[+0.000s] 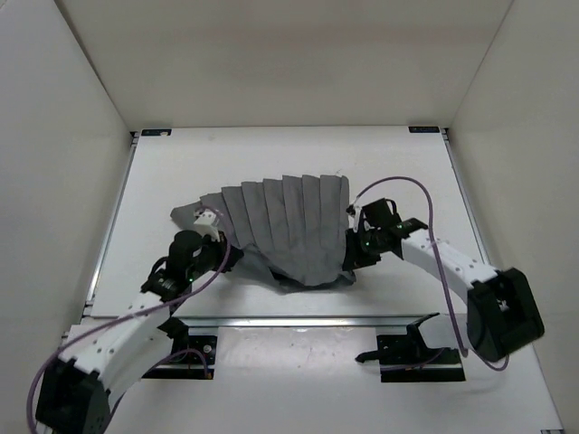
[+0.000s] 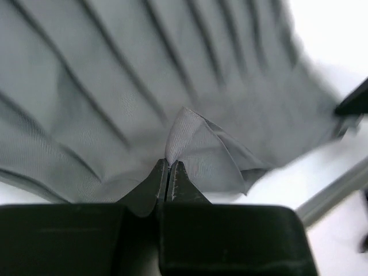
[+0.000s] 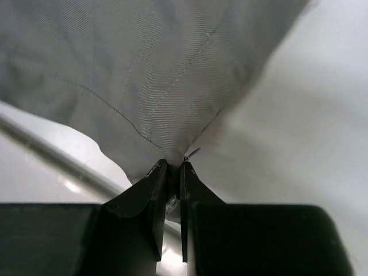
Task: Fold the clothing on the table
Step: Fold the skirt
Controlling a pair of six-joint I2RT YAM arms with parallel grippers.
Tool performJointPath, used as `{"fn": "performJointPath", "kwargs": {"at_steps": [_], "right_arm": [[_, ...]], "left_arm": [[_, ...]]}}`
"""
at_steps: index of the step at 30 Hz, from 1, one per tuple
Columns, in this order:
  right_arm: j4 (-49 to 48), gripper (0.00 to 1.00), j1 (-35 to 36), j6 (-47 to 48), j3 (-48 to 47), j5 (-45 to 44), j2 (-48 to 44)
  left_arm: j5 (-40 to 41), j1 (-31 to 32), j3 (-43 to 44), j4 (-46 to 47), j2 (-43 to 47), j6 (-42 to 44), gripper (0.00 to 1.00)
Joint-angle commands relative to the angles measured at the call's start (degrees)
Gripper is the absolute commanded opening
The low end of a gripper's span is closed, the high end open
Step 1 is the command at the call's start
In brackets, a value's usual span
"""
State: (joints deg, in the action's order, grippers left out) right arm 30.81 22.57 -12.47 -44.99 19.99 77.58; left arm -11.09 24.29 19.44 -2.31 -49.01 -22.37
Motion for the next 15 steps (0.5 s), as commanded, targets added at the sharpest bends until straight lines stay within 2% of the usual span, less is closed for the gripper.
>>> {"fn": "performJointPath", "kwargs": {"at_steps": [1, 5, 9, 13, 15], "right_arm": [[2.15, 0.0, 3.18, -5.01, 3.31, -0.24, -11.54], [6.01, 0.0, 4.76, -6.69, 5.53, 1.63, -17.81], [7.95, 0.0, 3.46, -4.5, 2.28, 5.57, -20.36], [8.48, 0.0, 3.8, -2.39, -6.58, 7.43, -16.07], [7.35, 0.0, 2.58, -1.68, -13.42, 8.92, -9.85]], "left_arm": [[2.04, -1.7, 0.6, -7.94, 11.91, -3.3, 0.0], [2.56, -4.08, 0.69, -14.3, 18.94, -3.29, 0.0], [5.29, -2.76, 0.42, -14.13, 18.96, -5.84, 0.0], [5.38, -5.22, 2.08, -13.69, 19.83, -7.42, 0.0], [8.0, -6.97, 3.75, -12.12, 20.01, -8.3, 0.0]]}}
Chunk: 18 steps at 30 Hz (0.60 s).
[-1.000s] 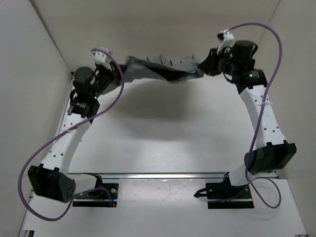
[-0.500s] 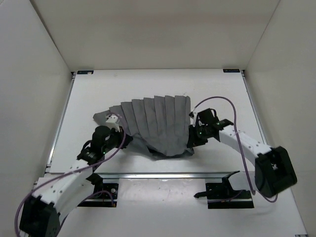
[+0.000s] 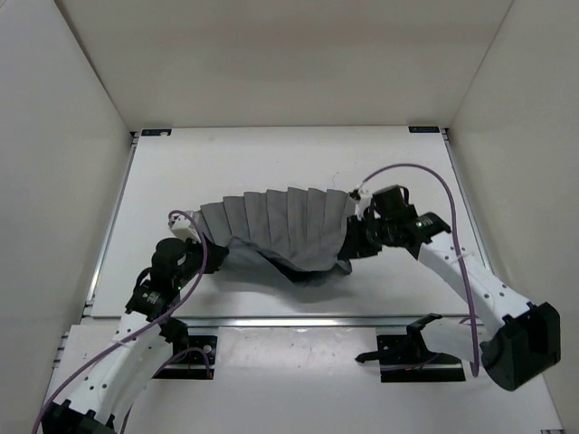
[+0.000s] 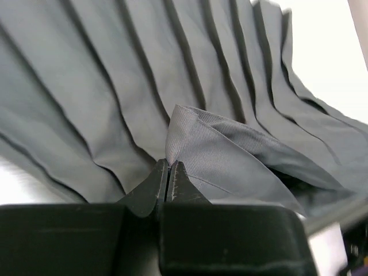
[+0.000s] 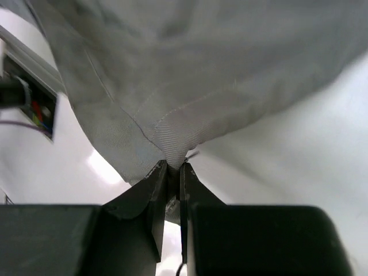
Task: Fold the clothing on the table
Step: Fold the skirt
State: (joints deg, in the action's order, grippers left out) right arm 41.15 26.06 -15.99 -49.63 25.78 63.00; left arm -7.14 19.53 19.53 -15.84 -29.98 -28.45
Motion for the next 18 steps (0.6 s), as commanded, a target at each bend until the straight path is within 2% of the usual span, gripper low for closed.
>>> {"fn": "performJointPath", "kwargs": {"at_steps": [1, 3, 5, 8, 9, 10, 12, 13, 16, 18], "right_arm": [[-5.52, 0.0, -2.23, 2.36, -12.04, 3.57, 6.41], [-8.26, 0.0, -4.95, 2.1, -18.71, 6.2, 16.13], [-12.65, 0.0, -7.76, 1.14, -24.88, 6.91, 24.74], [-12.77, 0.0, -11.29, 0.43, -39.46, 10.42, 41.61], [-12.76, 0.07, -11.99, 1.21, -45.41, 12.69, 47.85], [-12.41, 0.26, -12.26, 2.61, -51.56, 13.41, 50.7], [-12.22, 0.29, -12.53, 4.91, -57.04, 11.07, 57.99], [-12.49, 0.35, -12.79, 6.31, -59.51, 10.44, 58.98], [-12.5, 0.47, -13.4, 9.38, -62.86, 8.85, 62.06], [-12.14, 0.5, -13.76, 10.71, -64.27, 10.68, 63.99]], "left_arm": [[6.15, -2.39, 4.98, 2.38, 0.19, -2.58, 0.0], [6.7, -4.05, 6.39, 4.75, -3.05, -3.36, 0.0], [10.29, -5.73, 7.71, 7.74, -10.59, -3.98, 0.0], [13.02, -9.05, 8.94, 13.09, -22.01, -3.64, 0.0], [12.85, -11.25, 8.86, 14.24, -24.32, -3.46, 0.0], [11.89, -12.05, 9.03, 19.3, -28.6, -4.59, 0.0], [8.03, -16.61, 9.56, 25.55, -35.56, -5.21, 0.0], [4.53, -17.93, 11.91, 26.98, -40.46, -5.22, 0.0], [3.97, -17.95, 19.48, 26.91, -50.07, -2.68, 0.03], [2.49, -17.94, 23.09, 26.56, -54.04, -1.0, 0.07]]}}
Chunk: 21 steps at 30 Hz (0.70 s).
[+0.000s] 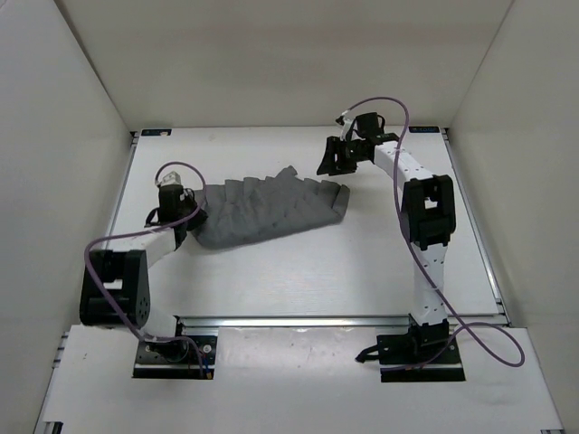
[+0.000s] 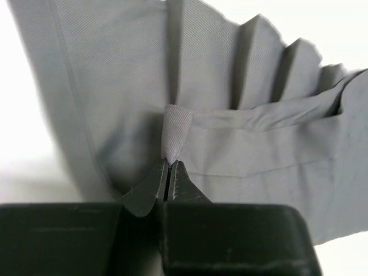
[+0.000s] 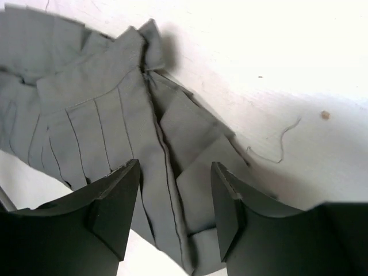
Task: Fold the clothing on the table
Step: Fold the skirt
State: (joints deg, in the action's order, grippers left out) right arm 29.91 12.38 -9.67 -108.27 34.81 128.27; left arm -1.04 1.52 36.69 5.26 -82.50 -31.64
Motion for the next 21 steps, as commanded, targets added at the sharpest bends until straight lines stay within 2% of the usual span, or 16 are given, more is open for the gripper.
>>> {"fn": "performJointPath", "kwargs": {"at_steps": [1, 5, 9, 13, 19, 21], "right_arm": [[-0.73, 0.5, -0.25, 5.27, -6.33, 2.28, -0.92], [0.06, 0.46, 0.89, 8.78, -4.6, 2.98, 1.02], [-1.34, 0.46, 2.21, 11.69, -2.21, 1.41, 2.5], [0.58, 0.46, 2.3, 11.43, -6.16, 3.25, 6.45], [4.45, 0.45, 4.14, 12.84, -14.15, 1.41, 11.99], [6.29, 0.45, 4.58, 12.66, -20.02, 2.19, 14.81]], "left_arm": [[-4.23, 0.32, 7.42, 6.42, -3.44, 2.54, 0.07], [-6.77, 0.06, 9.79, 9.51, -7.23, 2.2, 0.16], [-8.53, 0.15, 13.67, 7.67, -10.22, 3.95, 0.15], [-9.16, 0.15, 14.11, 7.84, -11.63, 3.69, 0.07], [-9.51, 0.33, 12.0, 9.07, -10.66, 3.25, 0.06], [-9.42, 0.59, 11.66, 8.98, -10.23, 3.34, 0.05]]}}
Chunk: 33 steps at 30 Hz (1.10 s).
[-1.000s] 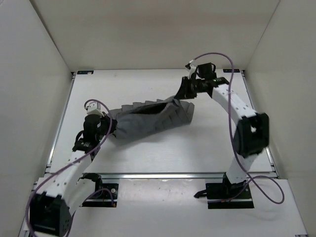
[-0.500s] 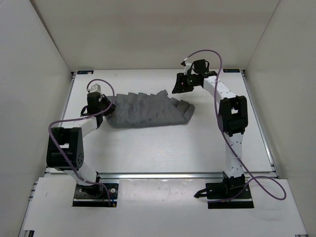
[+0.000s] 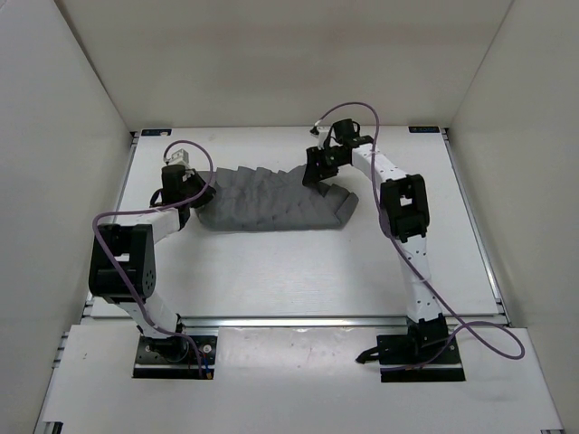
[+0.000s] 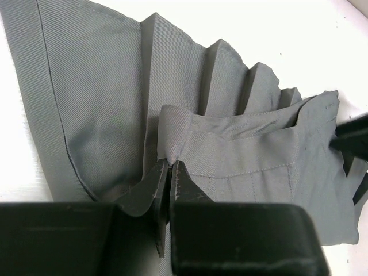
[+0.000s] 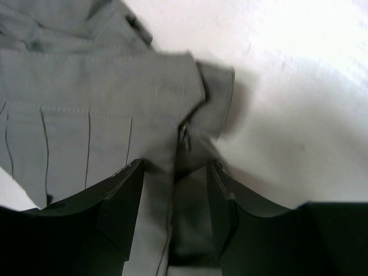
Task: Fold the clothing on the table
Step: Fold the skirt
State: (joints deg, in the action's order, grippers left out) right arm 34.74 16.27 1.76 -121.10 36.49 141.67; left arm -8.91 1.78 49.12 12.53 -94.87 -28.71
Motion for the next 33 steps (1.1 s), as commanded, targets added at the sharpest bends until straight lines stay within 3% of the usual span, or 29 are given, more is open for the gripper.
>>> {"fn": "performJointPath", "kwargs": {"at_steps": [1, 4, 9, 14, 16, 20, 21, 23, 24, 26, 29, 31, 33], "right_arm": [[2.86, 0.45, 0.86, 1.05, -8.79, 0.95, 3.25], [4.89, 0.46, 1.13, 0.79, -16.69, 2.44, 7.47], [4.02, 0.42, 1.74, -0.26, -18.74, 5.25, 10.73], [5.94, 0.0, 2.1, -0.36, -20.66, 5.96, 9.86], [7.26, 0.0, 2.01, 0.0, -21.89, 4.56, 8.54], [14.97, 0.0, 0.79, -0.18, -18.23, -0.89, -0.22], [16.66, 0.0, 0.52, -0.09, -15.95, -1.24, -2.34], [15.98, 0.0, 0.42, 0.0, 0.24, -3.79, -10.33], [11.45, 0.0, 1.12, -0.78, 5.9, -5.1, -17.32], [1.45, 0.0, 0.26, -4.37, 29.49, -5.11, -29.65], [-8.08, 0.0, -0.97, -8.34, 48.79, -3.36, -48.29], [-10.04, 0.0, -0.28, -8.35, 54.9, -5.02, -57.95], [-10.66, 0.0, 0.52, -7.48, 58.85, -5.73, -61.42]], "left_arm": [[-1.73, 0.5, -0.87, 1.7, 2.67, 0.5, 0.06], [-1.82, 0.59, -1.57, 1.62, 2.85, 0.58, 0.07], [-2.17, 0.42, -2.8, 1.62, 3.55, 0.76, 0.07], [-2.43, 0.15, -3.16, 1.35, 4.51, 1.02, 0.06], [-2.52, -0.02, -3.6, 0.65, 5.74, 0.67, 0.0], [-3.13, -0.03, -6.75, -1.89, 12.84, -0.03, 0.0], [-2.61, 0.24, -7.37, -2.6, 15.74, -0.03, 0.0], [-1.47, 1.99, -9.3, -5.75, 20.76, 0.23, 0.0], [-0.51, 2.43, -10.79, -7.33, 24.87, 0.06, 0.0], [1.68, 6.2, -13.51, -9.18, 30.84, -0.38, 0.0], [3.8, 10.69, -18.08, -11.83, 40.86, -2.39, 0.0], [4.34, 12.1, -20.37, -12.53, 47.55, -4.24, 0.0], [4.68, 12.72, -21.87, -14.99, 51.34, -4.16, 0.0]]}}
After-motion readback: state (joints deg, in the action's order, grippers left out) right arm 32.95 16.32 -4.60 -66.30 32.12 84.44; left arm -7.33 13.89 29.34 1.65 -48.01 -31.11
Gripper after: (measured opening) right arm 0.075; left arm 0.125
